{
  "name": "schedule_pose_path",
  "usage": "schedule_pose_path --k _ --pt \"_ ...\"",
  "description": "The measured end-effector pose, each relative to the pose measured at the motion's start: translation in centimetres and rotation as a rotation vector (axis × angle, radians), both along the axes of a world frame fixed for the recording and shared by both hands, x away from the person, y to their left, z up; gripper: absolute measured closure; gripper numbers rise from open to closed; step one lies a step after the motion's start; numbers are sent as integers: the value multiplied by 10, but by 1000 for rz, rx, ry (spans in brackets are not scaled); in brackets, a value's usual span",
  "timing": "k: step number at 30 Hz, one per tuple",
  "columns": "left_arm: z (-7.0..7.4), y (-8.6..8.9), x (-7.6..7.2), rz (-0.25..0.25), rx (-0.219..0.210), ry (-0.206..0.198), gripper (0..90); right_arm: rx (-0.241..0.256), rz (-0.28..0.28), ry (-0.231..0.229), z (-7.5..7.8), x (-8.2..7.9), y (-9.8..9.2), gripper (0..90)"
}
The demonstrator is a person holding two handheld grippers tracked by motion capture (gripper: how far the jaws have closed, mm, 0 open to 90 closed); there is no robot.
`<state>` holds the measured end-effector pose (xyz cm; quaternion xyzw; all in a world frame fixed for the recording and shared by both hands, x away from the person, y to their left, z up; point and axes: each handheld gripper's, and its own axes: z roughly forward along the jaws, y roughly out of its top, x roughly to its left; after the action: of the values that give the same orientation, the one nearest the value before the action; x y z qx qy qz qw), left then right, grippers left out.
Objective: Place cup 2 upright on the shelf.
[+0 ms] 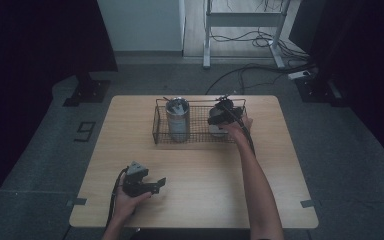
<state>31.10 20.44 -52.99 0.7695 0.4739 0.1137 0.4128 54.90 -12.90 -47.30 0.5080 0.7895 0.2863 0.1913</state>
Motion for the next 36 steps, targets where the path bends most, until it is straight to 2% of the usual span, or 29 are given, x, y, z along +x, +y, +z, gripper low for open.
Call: schedule_pose_path --k 9,13,19,23,28,30,32,35,36 --pt "0 -2 0 -6 0 4 138 -7 1 -1 -2 -4 -3 56" --pt "0 -1 0 -5 -4 3 138 -31 -11 -7 -3 -5 -1 43" --pt "0 0 0 -4 -6 5 138 4 -11 -4 -1 -5 -1 43" --pt "0 0 0 -3 -7 7 138 35 -8 -2 0 -6 -2 9" --pt "0 0 0 -3 -17 10 138 70 -17 -41 4 -7 -4 0" --pt "-1 0 0 -2 -13 14 137 106 -16 -69 7 -9 -7 0" --pt "-1 -1 1 -1 -12 14 138 119 -13 -96 10 -10 -8 0" --pt "0 0 1 1 -12 13 138 124 -15 -112 11 -12 -9 0" --pt "1 0 1 3 -12 12 138 130 -13 -141 13 -15 -10 0"
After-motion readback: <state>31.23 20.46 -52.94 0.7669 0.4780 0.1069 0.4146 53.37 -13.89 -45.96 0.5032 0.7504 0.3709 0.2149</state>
